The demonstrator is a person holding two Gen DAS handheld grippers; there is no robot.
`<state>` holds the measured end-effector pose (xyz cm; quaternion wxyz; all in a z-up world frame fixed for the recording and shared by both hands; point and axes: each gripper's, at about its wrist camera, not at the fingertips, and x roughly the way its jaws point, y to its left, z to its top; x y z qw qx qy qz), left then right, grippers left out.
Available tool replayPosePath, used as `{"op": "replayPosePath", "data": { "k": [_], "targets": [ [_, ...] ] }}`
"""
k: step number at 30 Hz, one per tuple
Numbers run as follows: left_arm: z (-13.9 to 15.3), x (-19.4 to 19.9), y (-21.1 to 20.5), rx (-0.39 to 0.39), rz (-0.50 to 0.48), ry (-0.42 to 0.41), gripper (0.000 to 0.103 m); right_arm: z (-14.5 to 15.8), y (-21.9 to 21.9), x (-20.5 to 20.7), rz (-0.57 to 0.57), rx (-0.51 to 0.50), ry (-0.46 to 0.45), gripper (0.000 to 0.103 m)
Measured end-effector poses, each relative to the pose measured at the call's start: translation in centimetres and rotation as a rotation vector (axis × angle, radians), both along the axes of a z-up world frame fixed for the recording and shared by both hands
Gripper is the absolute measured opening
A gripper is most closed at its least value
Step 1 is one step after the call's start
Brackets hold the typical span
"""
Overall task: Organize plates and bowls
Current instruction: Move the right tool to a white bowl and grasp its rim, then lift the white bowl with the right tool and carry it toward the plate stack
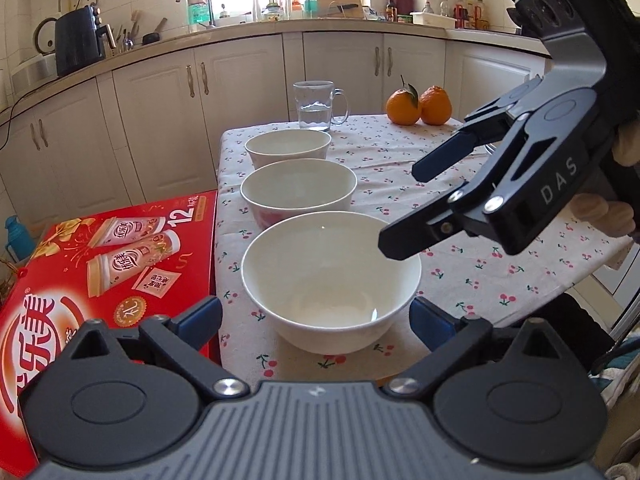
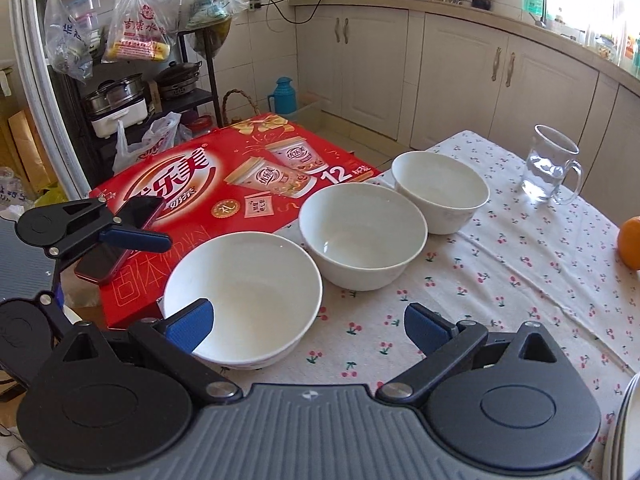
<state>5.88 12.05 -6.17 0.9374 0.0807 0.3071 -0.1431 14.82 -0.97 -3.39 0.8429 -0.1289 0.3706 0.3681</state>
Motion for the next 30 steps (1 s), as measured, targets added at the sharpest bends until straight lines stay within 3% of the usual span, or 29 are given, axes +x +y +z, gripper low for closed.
{"op": "replayPosePath", "data": {
  "k": [5,12,19,30],
  "targets": [
    [-0.5,0.7,0.0,-0.008,-0.038,0.016,0.096,-0.7,1.0,0.8,0.021,0.026,0.06,0.1],
    [-0.7,1.1,0.0,-0.027,-0.06,0.036,0.092,-1.9,2.1,1.9,0.052,0.023,0.122,0.084],
    [-0.7,1.4,0.2,-0.038,-0.064,0.047,0.09,-2.4,2.5,2.3,0.072,0.034,0.159,0.074],
    [-0.6,1.6,0.1,-0.037,-0.071,0.055,0.09,-2.5,2.4,2.4,0.078,0.048,0.171,0.074]
  ]
}}
